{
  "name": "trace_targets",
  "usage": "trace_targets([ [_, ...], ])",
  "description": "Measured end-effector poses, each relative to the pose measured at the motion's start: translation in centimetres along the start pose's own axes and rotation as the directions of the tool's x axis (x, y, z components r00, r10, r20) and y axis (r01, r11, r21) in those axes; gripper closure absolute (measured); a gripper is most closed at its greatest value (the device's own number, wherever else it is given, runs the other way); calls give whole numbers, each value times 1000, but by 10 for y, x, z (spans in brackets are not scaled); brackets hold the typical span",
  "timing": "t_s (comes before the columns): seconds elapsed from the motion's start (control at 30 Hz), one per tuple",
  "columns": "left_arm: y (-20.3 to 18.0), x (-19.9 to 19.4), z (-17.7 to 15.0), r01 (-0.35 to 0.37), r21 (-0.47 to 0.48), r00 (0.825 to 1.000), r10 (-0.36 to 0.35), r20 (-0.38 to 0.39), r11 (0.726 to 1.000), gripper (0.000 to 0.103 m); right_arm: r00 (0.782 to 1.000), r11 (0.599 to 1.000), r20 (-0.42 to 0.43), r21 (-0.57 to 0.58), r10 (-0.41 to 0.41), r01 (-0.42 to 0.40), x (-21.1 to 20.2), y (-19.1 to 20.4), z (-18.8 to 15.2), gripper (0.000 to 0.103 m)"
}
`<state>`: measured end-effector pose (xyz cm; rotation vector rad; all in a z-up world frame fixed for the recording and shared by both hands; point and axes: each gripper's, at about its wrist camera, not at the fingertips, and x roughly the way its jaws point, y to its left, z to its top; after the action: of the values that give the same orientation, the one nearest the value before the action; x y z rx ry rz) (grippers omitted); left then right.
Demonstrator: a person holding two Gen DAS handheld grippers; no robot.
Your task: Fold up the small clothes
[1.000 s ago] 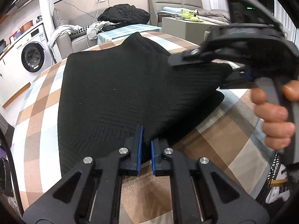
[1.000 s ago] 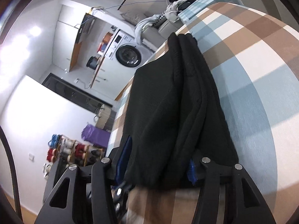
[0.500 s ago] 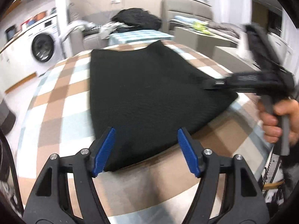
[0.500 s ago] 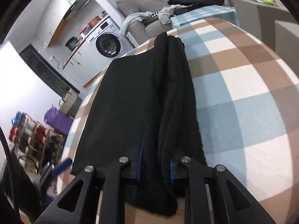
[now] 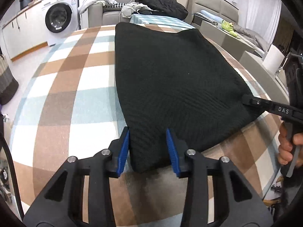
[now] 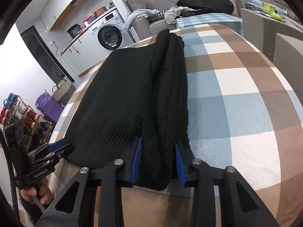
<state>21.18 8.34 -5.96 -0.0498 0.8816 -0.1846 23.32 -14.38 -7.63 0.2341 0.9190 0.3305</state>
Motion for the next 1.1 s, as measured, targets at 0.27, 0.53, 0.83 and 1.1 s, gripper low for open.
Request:
trace_targets([
  [0.27,-10,9,14,-36,15,999,36,4,999,71,999,999,9,-23,-32,32,10,5,10,74],
  [0.53,-9,-20,10,-31,-16,997,32,76,999,35,995,996,85,-68,-48,54,-12,7,-2,30],
  [0.83,-13,-84,-19,-85,-19,952,87,294,996,1,971,983,222,-178,85,-46,-63,29,-39,0],
  [1.1,-26,-90,-40,-77,-14,937,77,340,997,1,948,975,287,-205,137,-79,-71,32,-53,0],
])
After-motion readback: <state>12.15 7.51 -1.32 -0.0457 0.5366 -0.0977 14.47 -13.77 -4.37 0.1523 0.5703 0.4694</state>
